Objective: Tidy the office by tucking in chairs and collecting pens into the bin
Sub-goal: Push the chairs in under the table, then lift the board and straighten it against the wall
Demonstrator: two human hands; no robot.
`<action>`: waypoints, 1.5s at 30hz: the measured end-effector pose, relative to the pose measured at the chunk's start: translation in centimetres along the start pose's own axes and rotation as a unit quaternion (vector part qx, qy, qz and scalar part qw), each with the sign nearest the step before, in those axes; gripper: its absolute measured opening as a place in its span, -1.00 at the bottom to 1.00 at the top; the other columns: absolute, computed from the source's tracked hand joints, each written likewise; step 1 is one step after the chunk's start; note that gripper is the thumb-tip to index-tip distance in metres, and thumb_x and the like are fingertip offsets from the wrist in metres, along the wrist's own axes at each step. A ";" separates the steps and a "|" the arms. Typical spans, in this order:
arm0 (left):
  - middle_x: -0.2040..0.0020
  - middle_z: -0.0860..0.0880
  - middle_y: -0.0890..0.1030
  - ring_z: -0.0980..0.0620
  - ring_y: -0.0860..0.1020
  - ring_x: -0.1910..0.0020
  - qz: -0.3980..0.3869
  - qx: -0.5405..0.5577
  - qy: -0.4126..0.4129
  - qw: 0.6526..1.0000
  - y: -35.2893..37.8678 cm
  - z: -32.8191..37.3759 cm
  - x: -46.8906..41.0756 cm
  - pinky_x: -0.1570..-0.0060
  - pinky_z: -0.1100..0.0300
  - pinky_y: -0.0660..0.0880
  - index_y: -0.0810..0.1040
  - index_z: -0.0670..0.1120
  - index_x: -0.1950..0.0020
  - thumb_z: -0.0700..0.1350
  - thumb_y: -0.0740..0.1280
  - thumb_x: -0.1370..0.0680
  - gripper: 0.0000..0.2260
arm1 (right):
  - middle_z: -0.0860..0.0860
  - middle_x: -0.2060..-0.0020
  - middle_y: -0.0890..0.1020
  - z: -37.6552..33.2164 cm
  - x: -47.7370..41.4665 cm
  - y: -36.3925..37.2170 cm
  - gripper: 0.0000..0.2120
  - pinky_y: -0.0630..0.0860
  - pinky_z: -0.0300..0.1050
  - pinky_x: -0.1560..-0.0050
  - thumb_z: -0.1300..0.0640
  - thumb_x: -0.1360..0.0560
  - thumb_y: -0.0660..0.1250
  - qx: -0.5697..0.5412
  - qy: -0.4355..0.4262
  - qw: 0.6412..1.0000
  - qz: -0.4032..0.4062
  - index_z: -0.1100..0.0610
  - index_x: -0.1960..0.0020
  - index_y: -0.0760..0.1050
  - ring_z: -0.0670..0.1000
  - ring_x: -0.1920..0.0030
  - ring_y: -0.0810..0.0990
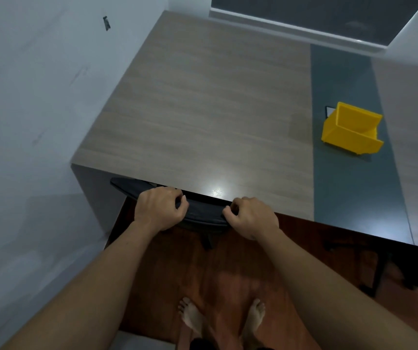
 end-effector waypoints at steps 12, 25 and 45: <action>-0.53 -0.04 0.45 -0.09 0.47 -0.48 -0.025 0.120 -0.055 0.991 -4.4 7.6 3.2 -0.36 -0.08 0.51 0.44 -0.05 -0.55 0.26 0.22 -0.67 -0.44 | 0.07 -0.48 0.49 9.2 7.4 -5.2 -0.12 0.40 0.24 -0.44 -0.55 -0.56 -0.16 -0.074 0.036 0.995 0.052 0.02 -0.54 0.41 0.12 -0.48 0.43; -0.51 0.00 0.46 -0.05 0.47 -0.47 -0.018 0.185 -0.014 0.982 -3.9 32.3 6.7 -0.41 0.01 0.47 0.44 -0.03 -0.56 0.22 0.28 -0.67 -0.47 | 0.08 -0.54 0.42 35.9 22.9 -8.1 -0.11 0.36 0.27 -0.45 -0.54 -0.58 -0.14 -0.111 0.120 0.984 0.064 0.07 -0.61 0.28 0.14 -0.53 0.37; -0.68 0.03 0.24 -0.01 0.24 -0.65 -0.143 0.197 0.015 0.970 10.0 49.3 -2.5 -0.58 -0.01 0.31 0.32 -0.01 -0.65 0.22 0.21 -0.70 -0.43 | 0.11 -0.68 0.17 56.5 19.5 -2.4 -0.12 0.23 0.25 -0.60 -0.52 -0.59 -0.07 -0.132 0.193 0.972 0.008 0.07 -0.66 0.18 0.15 -0.68 0.09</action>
Point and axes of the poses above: each hand's wrist, its own x-axis away from the middle knuckle, its own y-axis out of the palm, z = x × y, the point moved 6 cm from there along -x, towards the middle knuckle
